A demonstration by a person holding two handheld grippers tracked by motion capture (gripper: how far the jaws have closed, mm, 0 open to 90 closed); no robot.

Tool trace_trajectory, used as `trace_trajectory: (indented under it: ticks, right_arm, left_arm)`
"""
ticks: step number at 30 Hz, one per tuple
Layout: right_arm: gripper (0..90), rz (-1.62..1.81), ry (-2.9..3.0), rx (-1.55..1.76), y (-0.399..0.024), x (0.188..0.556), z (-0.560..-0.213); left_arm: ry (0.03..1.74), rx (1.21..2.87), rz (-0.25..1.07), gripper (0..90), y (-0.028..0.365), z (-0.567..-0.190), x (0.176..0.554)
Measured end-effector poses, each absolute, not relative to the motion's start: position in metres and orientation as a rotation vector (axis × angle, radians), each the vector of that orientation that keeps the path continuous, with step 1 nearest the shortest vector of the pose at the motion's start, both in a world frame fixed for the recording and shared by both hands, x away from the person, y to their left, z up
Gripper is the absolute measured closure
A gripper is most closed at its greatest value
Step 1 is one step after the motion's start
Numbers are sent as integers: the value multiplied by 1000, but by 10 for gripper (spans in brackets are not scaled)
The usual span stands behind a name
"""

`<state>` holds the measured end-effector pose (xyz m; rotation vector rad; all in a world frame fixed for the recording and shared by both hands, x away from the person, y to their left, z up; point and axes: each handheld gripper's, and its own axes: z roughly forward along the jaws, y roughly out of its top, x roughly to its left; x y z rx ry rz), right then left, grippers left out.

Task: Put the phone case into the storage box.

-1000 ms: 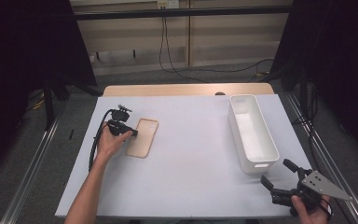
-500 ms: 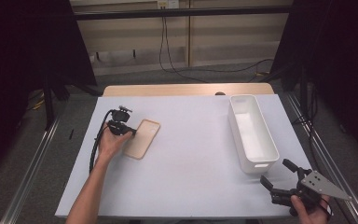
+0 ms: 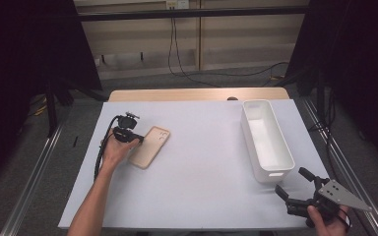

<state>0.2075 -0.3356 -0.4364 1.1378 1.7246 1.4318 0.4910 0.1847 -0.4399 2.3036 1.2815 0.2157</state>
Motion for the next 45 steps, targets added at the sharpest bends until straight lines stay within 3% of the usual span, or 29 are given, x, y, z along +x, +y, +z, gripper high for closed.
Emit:
trace_trajectory:
  ticks: [11,32,45]
  right_arm:
    - [5,1431,1724,1138,-336,207,-436]
    - [5,1431,1721,1142,-335,207,-436]
    - [5,1427,1719,1140,-335,207,-436]
  left_arm:
    - [1299,2227,224,884,194,-438,485]
    - [1249,2027,415,885,204,-421,466]
    - [1185,1904,459,885,209,-416,452]
